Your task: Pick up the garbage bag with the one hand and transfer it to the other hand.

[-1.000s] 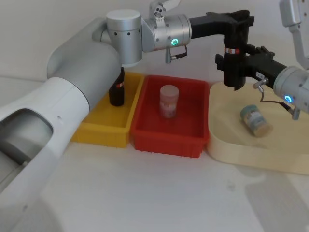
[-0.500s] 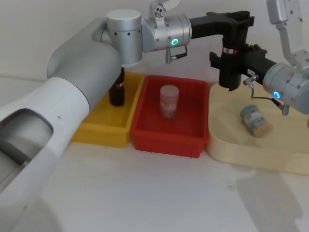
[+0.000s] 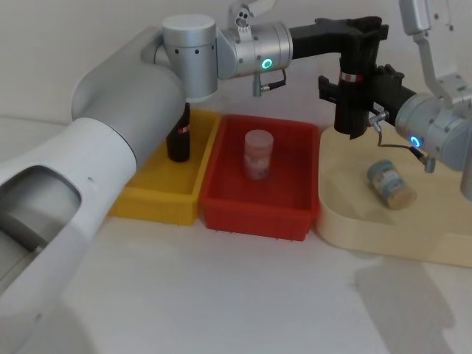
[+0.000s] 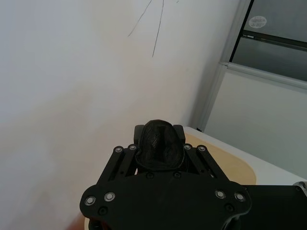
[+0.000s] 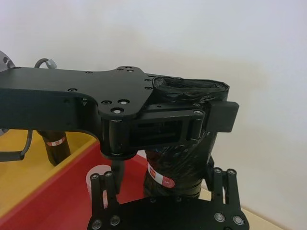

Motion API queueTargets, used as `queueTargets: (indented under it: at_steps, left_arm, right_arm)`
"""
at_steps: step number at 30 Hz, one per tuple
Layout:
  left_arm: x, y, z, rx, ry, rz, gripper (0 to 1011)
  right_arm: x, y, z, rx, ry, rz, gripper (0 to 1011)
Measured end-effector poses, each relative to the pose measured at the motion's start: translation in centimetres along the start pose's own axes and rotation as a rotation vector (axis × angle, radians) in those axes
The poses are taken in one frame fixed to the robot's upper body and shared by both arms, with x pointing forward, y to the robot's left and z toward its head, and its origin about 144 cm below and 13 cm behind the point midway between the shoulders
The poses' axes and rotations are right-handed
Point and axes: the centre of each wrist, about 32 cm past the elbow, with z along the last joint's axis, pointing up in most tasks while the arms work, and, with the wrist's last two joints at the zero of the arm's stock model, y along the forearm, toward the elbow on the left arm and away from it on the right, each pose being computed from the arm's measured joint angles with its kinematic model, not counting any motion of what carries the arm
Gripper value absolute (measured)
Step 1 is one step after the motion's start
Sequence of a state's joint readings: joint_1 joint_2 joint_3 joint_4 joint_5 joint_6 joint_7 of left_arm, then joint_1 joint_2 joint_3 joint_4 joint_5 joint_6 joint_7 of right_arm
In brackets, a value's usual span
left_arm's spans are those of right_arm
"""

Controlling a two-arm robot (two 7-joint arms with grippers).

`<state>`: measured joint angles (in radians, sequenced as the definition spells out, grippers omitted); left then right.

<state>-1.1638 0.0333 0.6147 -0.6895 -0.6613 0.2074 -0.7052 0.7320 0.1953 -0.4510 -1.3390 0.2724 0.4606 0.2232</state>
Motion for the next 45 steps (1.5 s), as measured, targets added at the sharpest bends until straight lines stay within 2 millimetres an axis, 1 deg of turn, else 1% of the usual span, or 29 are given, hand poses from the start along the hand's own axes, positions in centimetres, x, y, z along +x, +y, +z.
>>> queueTargets:
  at_steps: [1, 2, 3, 6, 8, 10, 13, 14, 16, 40, 41, 42, 44, 45]
  left_arm:
    - [0.0, 0.0, 0.0, 0.0, 0.0, 0.0, 332]
    - [0.0, 0.0, 0.0, 0.0, 0.0, 0.0, 332]
    - [0.0, 0.01, 0.0, 0.0, 0.0, 0.0, 332]
    - [0.0, 0.0, 0.0, 0.0, 0.0, 0.0, 332]
    - [0.01, 0.01, 0.0, 0.0, 0.0, 0.0, 332]
    - [0.0, 0.0, 0.0, 0.0, 0.0, 0.0, 332]
    - [0.0, 0.01, 0.0, 0.0, 0.0, 0.0, 332]
    - [0.0, 0.01, 0.0, 0.0, 0.0, 0.0, 332]
    - [0.0, 0.0, 0.0, 0.0, 0.0, 0.0, 332]
    - [0.0, 0.0, 0.0, 0.0, 0.0, 0.0, 333]
    - [0.0, 0.0, 0.0, 0.0, 0.0, 0.0, 364]
    - [0.0, 0.0, 0.0, 0.0, 0.0, 0.0, 364]
    - [0.0, 0.0, 0.0, 0.0, 0.0, 0.0, 413]
    - [0.0, -0.01, 0.0, 0.0, 0.0, 0.0, 468]
  right_arm:
    - [-0.01, 0.02, 0.01, 0.0, 0.0, -0.001, 964]
    - [-0.03, 0.05, 0.02, 0.001, -0.001, -0.002, 928]
    - [-0.03, 0.05, 0.02, 0.001, -0.001, -0.002, 928]
    - [-0.08, 0.12, 0.0, 0.0, -0.002, -0.004, 841]
    - [-0.09, 0.14, 0.01, 0.0, -0.003, -0.006, 801]
    - [-0.1, 0.16, 0.01, 0.0, -0.003, -0.008, 732]
    - [-0.1, 0.18, 0.01, 0.0, -0.004, -0.009, 672]
    - [-0.12, 0.2, 0.02, 0.001, -0.004, -0.009, 618]
    - [-0.14, 0.22, 0.02, 0.001, -0.004, -0.009, 576]
    - [-0.21, 0.3, 0.03, 0.001, -0.006, -0.01, 576]
    - [-0.21, 0.31, 0.04, 0.001, -0.006, -0.01, 573]
    - [-0.21, 0.31, 0.04, 0.001, -0.006, -0.01, 573]
    - [-0.22, 0.31, 0.04, 0.001, -0.006, -0.01, 573]
    - [-0.22, 0.31, 0.04, 0.002, -0.006, -0.01, 573]
